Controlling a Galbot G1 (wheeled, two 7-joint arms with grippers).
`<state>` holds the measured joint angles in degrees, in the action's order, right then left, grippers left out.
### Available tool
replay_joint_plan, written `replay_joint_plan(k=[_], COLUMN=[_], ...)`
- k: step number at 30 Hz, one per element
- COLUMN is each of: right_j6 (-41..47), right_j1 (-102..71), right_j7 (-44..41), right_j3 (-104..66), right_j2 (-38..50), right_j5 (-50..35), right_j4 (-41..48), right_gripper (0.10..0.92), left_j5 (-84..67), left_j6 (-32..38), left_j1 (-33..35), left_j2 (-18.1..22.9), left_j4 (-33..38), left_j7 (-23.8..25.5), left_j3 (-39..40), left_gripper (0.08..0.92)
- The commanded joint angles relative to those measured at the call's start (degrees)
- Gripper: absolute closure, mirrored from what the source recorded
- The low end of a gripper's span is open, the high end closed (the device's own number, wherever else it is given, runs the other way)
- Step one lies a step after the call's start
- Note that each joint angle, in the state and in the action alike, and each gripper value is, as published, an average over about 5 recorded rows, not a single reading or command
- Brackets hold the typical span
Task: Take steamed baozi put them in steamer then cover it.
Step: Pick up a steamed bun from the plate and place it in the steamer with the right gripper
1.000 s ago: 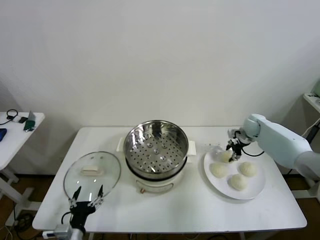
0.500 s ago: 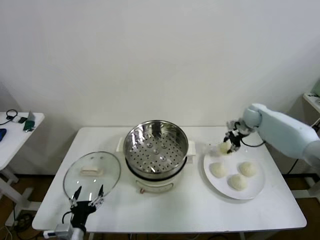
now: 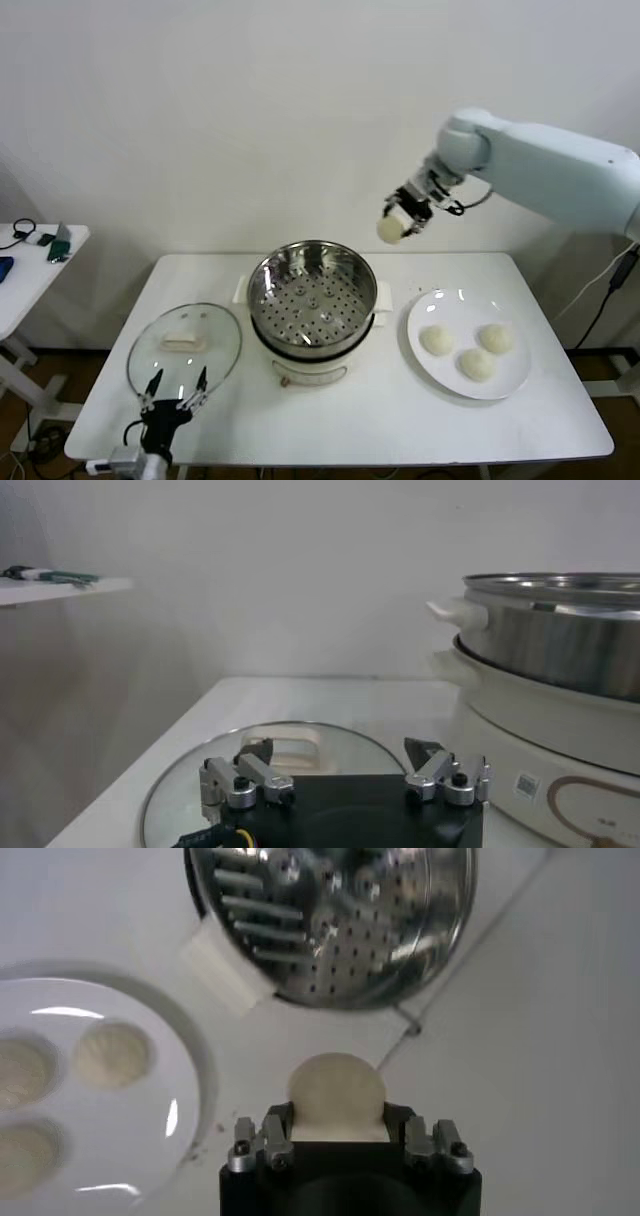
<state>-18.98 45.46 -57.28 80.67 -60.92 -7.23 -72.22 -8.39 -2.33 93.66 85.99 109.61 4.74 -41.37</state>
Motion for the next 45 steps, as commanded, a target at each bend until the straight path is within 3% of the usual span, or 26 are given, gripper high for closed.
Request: replay_joint_plan(k=[1,10,20,34,41,45], right_j6=[-9.23,-14.48,-15.72,-17.53,-18.34,-18.45], right_j1=[4.39,-8.92,-18.44,-20.49,-19.67,-19.05], right_j7=[1.42,6.17,10.27,12.97,10.93,11.27], right_j3=[2.04,-0.24,-5.83,-8.32,-5.80,-4.89], right_j2=[-5.74,-9.68,-12.78,-18.99,-19.51,-19.27], right_j5=[3.47,22.31,30.21,32.63,28.53,25.99], right_j4=[-8.99,-0.43,9.87,21.21,21.07,20.56], right_gripper=[0.414,0.414,0.414,0.414,0.413,0.356], left_j5=[0.13,-0.14,0.10,-0.05,-0.27,-0.31], left_j6=[0.07,0.50,0.74,1.35,1.54,1.52], left_j1=[-0.14,0.44,0.74,0.73,0.66,0.43], left_j2=[0.14,0.07,0.11,-0.10,-0.19,-0.14], left_j4=[0.03,0.44,0.06,-0.49,-0.70,-0.79], left_j7=[-0.01,-0.05,-0.10,-0.37,-0.39,-0.38], left_j3=[-0.33,-1.27,-0.74,-0.52,-0.58,-0.49], left_gripper=[0.177,0.177,0.177,0.177,0.177,0.177])
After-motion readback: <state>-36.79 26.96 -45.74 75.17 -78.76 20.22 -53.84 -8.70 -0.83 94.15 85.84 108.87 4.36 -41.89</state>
